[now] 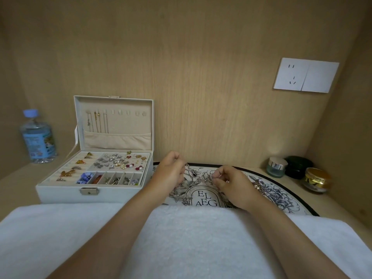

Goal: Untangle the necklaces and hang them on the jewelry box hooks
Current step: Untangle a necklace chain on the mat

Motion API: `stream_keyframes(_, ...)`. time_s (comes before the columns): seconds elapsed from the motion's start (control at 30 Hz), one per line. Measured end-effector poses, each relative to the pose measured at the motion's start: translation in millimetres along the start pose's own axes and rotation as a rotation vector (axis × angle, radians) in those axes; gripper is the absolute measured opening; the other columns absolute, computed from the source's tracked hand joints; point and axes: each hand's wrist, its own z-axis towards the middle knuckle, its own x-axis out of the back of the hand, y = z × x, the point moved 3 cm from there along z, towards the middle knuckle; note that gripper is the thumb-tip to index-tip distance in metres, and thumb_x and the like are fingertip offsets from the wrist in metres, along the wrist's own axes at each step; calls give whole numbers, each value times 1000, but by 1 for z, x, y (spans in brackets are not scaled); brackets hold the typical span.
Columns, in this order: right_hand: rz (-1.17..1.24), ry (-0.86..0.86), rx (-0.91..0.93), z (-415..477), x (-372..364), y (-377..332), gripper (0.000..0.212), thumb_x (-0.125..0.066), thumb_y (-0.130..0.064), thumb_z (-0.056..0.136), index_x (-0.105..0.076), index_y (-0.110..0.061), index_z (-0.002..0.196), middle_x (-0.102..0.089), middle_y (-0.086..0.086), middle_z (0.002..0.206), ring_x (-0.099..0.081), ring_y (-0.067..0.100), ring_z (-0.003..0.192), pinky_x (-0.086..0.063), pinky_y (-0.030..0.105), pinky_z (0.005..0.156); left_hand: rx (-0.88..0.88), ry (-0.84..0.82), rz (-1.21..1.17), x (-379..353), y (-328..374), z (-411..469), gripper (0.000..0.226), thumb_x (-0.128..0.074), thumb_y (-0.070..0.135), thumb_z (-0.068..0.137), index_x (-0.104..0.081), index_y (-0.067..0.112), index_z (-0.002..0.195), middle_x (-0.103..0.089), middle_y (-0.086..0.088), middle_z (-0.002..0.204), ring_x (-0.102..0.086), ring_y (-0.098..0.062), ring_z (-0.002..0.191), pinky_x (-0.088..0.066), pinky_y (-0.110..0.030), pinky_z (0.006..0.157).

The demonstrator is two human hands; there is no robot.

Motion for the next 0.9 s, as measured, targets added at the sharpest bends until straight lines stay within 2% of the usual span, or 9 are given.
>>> stream_keyframes(0.17, -36, -149, 153, -4, -1, -8, 29, -69, -6, 89, -70, -30, 73, -70, -18, 77, -63, -3, 77, -46, 16, 77, -303, -50, 631, 12, 7, -4, 17, -58, 22, 93, -52, 37, 96, -50, 11, 72, -45, -1, 59, -43, -29, 62)
stream_keyframes(0.23, -88, -187, 116, -3, -3, -8, 29, -72, -11, 88, -75, -36, 72, -72, -25, 83, -65, -7, 85, -49, 16, 84, -290, -107, 749, 15, 9, -5, 38, -65, 21, 89, -54, 41, 120, -58, 12, 96, -52, 4, 79, -46, -24, 73)
stream_keyframes(0.3, -165, -191, 86, -3, -5, -7, 24, -76, -22, 85, -75, -43, 73, -72, -25, 87, -65, -7, 88, -51, 21, 88, -326, -147, 947, 16, 12, -1, 52, -69, 25, 90, -51, 32, 139, -59, 6, 126, -57, -7, 109, -46, -26, 92)
stream_keyframes(0.4, -233, -202, 74, -3, -5, -10, 15, -79, -35, 79, -75, -48, 73, -72, -23, 87, -66, -5, 86, -54, 28, 88, -361, -181, 1100, 13, 21, 0, 28, -65, 29, 94, -70, 20, 120, -57, 2, 103, -61, -17, 97, -47, -26, 81)
stream_keyframes(0.57, -154, -188, 57, -6, -7, -16, 13, -80, -42, 78, -77, -40, 91, -71, -24, 100, -63, -7, 98, -50, 27, 97, -333, -37, 679, 12, 20, -3, 15, -52, 25, 101, -62, 20, 90, -53, 6, 87, -61, -15, 72, -49, -29, 63)
stream_keyframes(0.67, -106, -215, 69, -9, -12, -21, 29, -82, -46, 76, -75, -37, 102, -71, -22, 97, -65, -5, 89, -52, 25, 91, -92, -37, 301, 0, 12, -7, 20, -44, 22, 104, -56, 16, 90, -64, 1, 79, -60, -13, 67, -42, -23, 56)
stream_keyframes(0.77, -44, -283, 91, -13, -16, -24, 28, -82, -52, 71, -73, -32, 88, -66, -14, 79, -60, 2, 73, -49, 25, 76, 21, -99, 91, -13, 7, -8, 22, -42, 20, 105, -56, 15, 89, -72, -2, 81, -62, -19, 71, -44, -27, 62)
stream_keyframes(0.83, -25, -281, 76, -14, -15, -22, 38, -82, -57, 66, -71, -28, 88, -68, -11, 84, -63, 5, 80, -50, 26, 79, 52, -147, -48, -17, 6, -6, 22, -43, 16, 105, -56, 11, 87, -72, -6, 80, -61, -24, 65, -45, -36, 70)
stream_keyframes(0.9, 144, -296, 47, -16, -16, -25, 27, -86, -40, 72, -71, -24, 88, -69, -14, 84, -64, 3, 82, -49, 22, 81, 80, -172, -141, -19, 7, -6, 21, -43, 10, 103, -53, 8, 85, -68, -15, 83, -57, -24, 59, -45, -34, 64)
